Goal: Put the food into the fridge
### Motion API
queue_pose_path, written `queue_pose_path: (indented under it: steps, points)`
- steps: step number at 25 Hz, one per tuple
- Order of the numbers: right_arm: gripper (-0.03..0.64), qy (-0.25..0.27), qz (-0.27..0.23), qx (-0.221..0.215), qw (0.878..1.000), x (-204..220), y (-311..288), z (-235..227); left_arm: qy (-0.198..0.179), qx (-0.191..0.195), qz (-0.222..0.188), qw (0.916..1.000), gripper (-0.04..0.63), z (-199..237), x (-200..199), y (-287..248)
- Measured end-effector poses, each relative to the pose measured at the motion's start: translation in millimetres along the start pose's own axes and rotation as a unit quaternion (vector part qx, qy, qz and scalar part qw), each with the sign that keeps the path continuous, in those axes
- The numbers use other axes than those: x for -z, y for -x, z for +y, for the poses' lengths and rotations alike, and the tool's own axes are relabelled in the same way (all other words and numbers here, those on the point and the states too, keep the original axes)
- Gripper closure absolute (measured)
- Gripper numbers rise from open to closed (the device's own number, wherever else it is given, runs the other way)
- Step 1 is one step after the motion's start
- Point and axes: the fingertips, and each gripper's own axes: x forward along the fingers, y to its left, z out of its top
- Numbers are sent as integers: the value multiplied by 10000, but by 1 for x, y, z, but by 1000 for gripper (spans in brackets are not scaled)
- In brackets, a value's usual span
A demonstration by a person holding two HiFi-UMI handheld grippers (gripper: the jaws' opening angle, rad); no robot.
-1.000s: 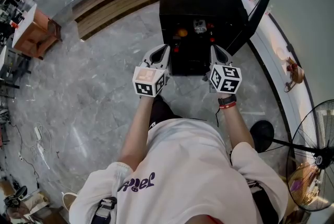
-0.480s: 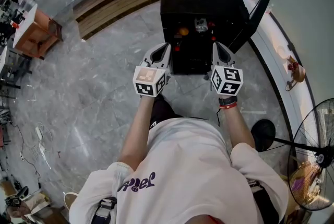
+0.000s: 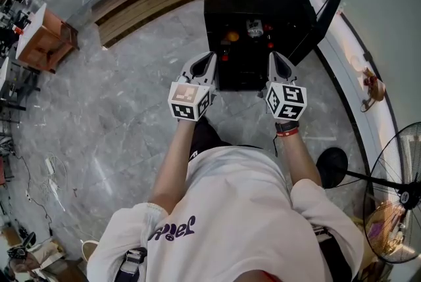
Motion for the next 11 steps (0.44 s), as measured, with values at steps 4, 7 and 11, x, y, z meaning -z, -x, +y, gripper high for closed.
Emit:
queue_pose_path:
  steps: [4, 7, 11]
  points:
    - [604, 43, 79, 73, 9999, 3, 1, 0, 3, 23, 26, 10000, 577, 0, 0, 0]
    - [604, 68, 252, -1, 9997, 13, 0, 7, 14, 61, 69, 10000, 577, 4, 4, 3]
    - [604, -129, 877, -682, 9937, 36, -6, 28, 74, 48, 253, 9996, 578, 23, 25, 3]
